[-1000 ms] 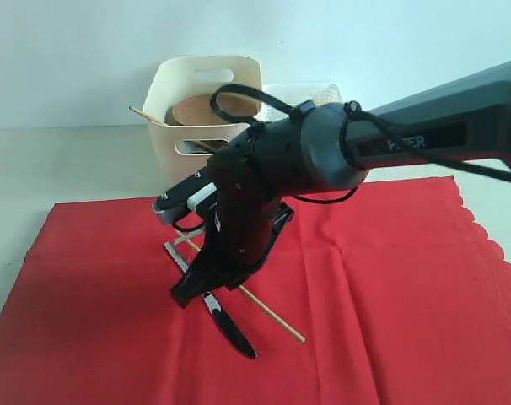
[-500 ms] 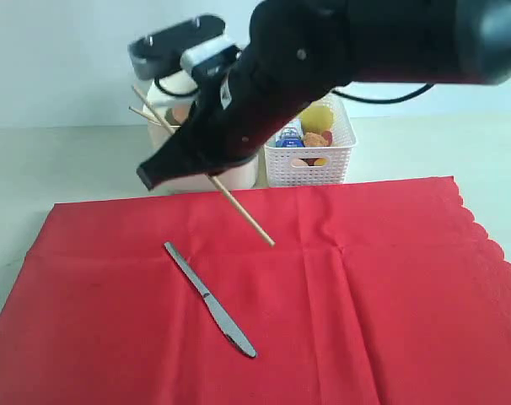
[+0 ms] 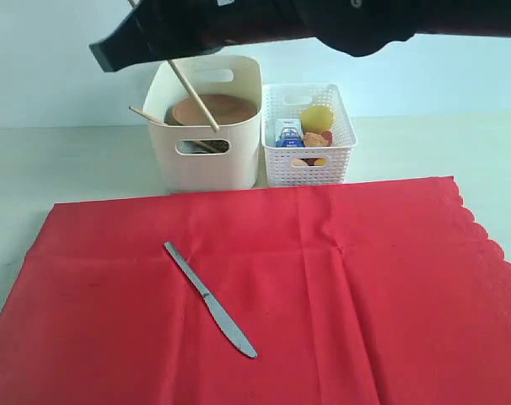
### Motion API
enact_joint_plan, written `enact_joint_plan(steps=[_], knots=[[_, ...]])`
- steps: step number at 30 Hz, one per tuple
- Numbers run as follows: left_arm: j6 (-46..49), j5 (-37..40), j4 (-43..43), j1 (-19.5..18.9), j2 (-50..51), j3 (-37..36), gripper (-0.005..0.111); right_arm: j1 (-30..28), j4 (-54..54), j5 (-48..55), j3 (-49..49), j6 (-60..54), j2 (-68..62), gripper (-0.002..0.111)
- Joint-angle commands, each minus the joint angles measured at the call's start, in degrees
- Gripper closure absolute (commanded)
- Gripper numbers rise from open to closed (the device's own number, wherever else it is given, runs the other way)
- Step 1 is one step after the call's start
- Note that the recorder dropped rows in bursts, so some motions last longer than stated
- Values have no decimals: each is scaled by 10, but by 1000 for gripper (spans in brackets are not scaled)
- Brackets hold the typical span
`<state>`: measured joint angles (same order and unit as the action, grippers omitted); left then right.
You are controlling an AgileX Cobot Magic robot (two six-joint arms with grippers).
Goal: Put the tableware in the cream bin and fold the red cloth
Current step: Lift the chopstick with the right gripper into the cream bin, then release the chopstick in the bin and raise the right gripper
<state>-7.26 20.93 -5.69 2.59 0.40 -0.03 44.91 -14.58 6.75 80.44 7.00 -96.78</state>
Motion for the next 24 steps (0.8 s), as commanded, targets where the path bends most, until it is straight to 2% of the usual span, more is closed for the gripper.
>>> enact_joint_plan(steps=[1, 13, 24], knots=[[0, -5, -1, 0, -4, 0, 107, -37, -9, -95, 0, 1, -10, 108], [0, -5, -1, 0, -4, 0, 107, -124, -4, -377, 0, 8, -113, 108], [0, -5, -1, 0, -4, 0, 107, -166, -2, -499, 0, 27, -220, 108]])
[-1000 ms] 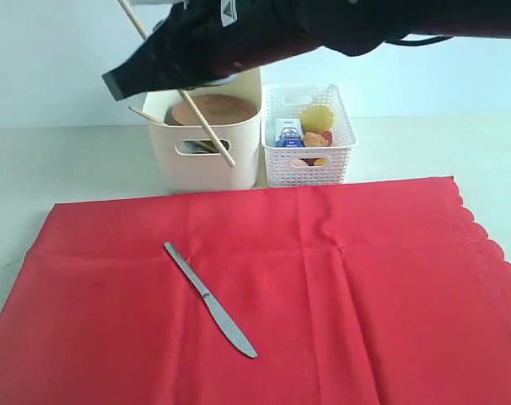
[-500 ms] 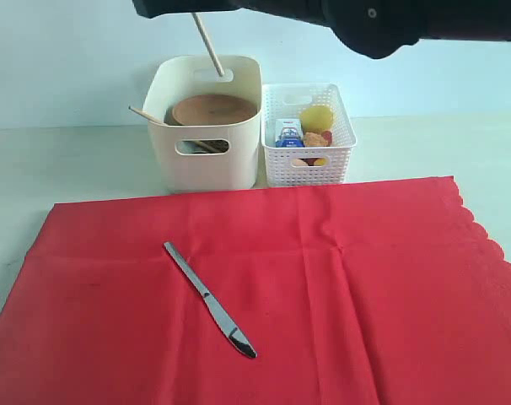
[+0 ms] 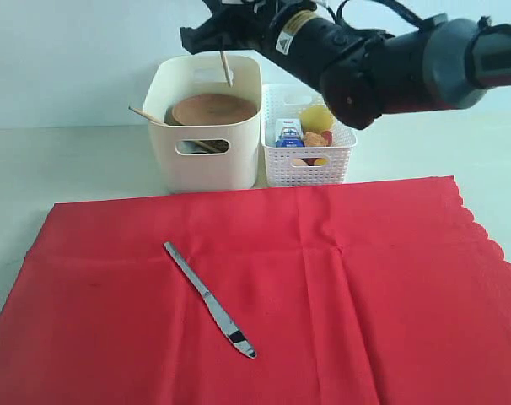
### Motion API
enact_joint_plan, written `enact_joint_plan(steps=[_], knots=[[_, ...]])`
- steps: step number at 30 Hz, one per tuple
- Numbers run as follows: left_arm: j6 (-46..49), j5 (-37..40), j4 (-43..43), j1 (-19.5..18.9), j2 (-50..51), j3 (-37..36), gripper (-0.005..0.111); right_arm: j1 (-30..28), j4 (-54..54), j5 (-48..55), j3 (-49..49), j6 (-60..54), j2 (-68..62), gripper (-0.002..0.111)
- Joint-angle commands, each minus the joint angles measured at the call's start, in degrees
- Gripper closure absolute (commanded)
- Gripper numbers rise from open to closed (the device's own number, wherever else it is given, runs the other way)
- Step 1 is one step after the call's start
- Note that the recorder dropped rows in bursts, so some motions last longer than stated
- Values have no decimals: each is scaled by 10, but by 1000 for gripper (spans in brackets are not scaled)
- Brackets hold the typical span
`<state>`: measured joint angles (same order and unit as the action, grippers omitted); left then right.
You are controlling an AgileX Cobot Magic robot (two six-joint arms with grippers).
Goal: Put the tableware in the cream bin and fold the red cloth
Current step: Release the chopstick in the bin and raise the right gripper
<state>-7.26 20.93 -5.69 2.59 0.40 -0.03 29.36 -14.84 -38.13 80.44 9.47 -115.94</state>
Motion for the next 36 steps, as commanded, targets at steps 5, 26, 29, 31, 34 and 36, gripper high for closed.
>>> enact_joint_plan(steps=[5, 26, 29, 31, 34, 36], knots=[[0, -5, -1, 0, -4, 0, 107, -13, 60, -71, 0, 1, -68, 108], [0, -5, -1, 0, -4, 0, 107, -13, 85, 50, 0, -23, -96, 66], [0, -5, -1, 0, -4, 0, 107, -13, 85, 114, 0, -23, -74, 66], [0, -5, -1, 0, -4, 0, 107, -13, 86, 167, 0, -23, -56, 66], [0, -5, -1, 0, -4, 0, 107, -13, 86, 264, 0, -23, -19, 66], [0, -5, -1, 0, -4, 0, 107, -13, 86, 324, 0, -23, 5, 66]])
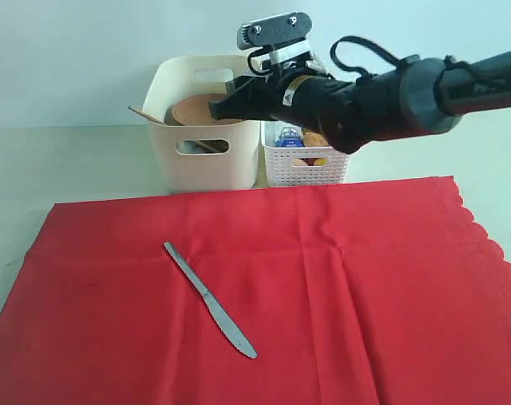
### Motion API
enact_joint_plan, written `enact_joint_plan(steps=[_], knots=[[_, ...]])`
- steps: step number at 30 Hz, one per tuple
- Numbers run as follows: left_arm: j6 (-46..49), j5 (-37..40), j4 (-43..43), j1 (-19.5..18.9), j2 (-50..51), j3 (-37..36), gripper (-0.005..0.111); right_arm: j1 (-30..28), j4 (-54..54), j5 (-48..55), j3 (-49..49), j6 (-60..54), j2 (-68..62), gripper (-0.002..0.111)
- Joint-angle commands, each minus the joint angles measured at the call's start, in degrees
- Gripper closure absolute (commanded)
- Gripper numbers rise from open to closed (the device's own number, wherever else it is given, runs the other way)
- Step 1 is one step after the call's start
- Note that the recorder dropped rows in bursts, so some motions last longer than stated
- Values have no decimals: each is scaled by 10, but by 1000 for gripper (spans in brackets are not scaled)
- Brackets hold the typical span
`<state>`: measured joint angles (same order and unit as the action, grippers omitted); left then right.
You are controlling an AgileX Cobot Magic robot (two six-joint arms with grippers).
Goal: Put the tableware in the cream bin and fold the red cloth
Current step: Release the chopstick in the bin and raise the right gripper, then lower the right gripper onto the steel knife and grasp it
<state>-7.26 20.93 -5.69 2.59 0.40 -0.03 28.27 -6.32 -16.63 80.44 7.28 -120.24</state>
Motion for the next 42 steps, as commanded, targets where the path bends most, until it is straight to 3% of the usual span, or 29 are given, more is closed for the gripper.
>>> enact_joint_plan(steps=[1, 9, 16, 21, 34, 42], knots=[[0, -5, -1, 0, -4, 0, 107, -2, 1, 143, 0, -1, 62, 66], [0, -5, -1, 0, -4, 0, 107, -2, 2, 389, 0, -1, 150, 66], [0, -5, -1, 0, -4, 0, 107, -2, 8, 522, 0, -1, 183, 66], [0, -5, -1, 0, -4, 0, 107, -2, 63, 567, -1, -38, 189, 66], [0, -5, -1, 0, -4, 0, 107, -2, 368, 684, -1, -272, 189, 66], [0, -5, -1, 0, -4, 0, 107, 44, 416, 688, -41, -324, 189, 66]])
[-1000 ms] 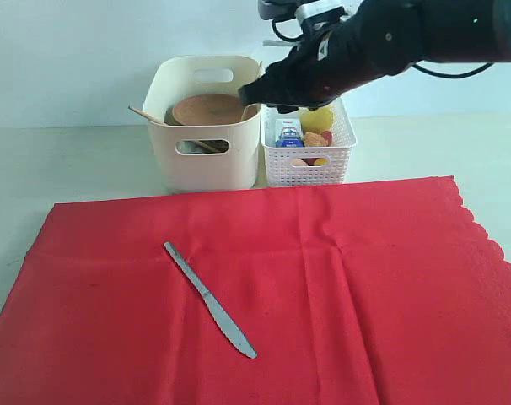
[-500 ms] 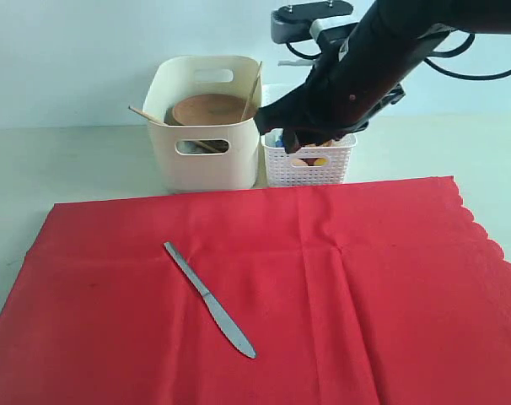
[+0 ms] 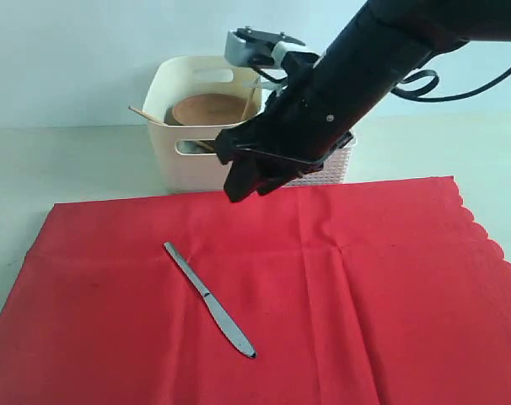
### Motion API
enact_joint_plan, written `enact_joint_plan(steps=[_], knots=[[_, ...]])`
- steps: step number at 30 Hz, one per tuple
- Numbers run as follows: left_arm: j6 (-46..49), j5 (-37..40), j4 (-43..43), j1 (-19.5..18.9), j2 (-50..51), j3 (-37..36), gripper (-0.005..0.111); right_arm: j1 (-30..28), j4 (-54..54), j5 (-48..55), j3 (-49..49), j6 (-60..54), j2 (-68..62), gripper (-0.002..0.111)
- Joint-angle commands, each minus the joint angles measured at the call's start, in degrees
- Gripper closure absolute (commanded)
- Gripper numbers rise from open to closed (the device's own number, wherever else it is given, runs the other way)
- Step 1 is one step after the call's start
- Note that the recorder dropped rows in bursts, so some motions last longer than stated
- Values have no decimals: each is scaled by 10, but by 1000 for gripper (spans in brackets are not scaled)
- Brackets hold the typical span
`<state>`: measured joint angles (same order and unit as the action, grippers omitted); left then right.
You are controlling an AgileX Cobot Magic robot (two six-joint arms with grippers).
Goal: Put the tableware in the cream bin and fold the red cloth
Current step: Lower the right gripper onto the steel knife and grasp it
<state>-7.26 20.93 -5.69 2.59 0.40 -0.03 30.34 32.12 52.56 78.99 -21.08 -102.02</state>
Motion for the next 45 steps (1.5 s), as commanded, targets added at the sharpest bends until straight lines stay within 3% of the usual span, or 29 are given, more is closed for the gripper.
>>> enact_joint_plan(steps=[1, 5, 9, 13, 19, 25, 33, 45], knots=[[0, -5, -1, 0, -4, 0, 107, 27, 48, -4, -33, -54, 7, 66], [0, -5, -1, 0, -4, 0, 107, 52, 142, 0, -61, -146, -3, 66], [0, -5, -1, 0, -4, 0, 107, 57, 205, -9, -61, -149, -36, 66], [0, -5, -1, 0, -4, 0, 107, 57, 218, -45, -60, -199, -74, 66], [0, -5, -1, 0, -4, 0, 107, 63, 80, -128, -60, -152, -100, 66], [0, -5, -1, 0, -4, 0, 107, 114, -67, -187, -57, -63, -116, 66], [0, -5, -1, 0, -4, 0, 107, 156, -224, -145, 32, 86, -176, 66], [0, -5, -1, 0, -4, 0, 107, 160, -286, -72, 130, 164, -254, 66]])
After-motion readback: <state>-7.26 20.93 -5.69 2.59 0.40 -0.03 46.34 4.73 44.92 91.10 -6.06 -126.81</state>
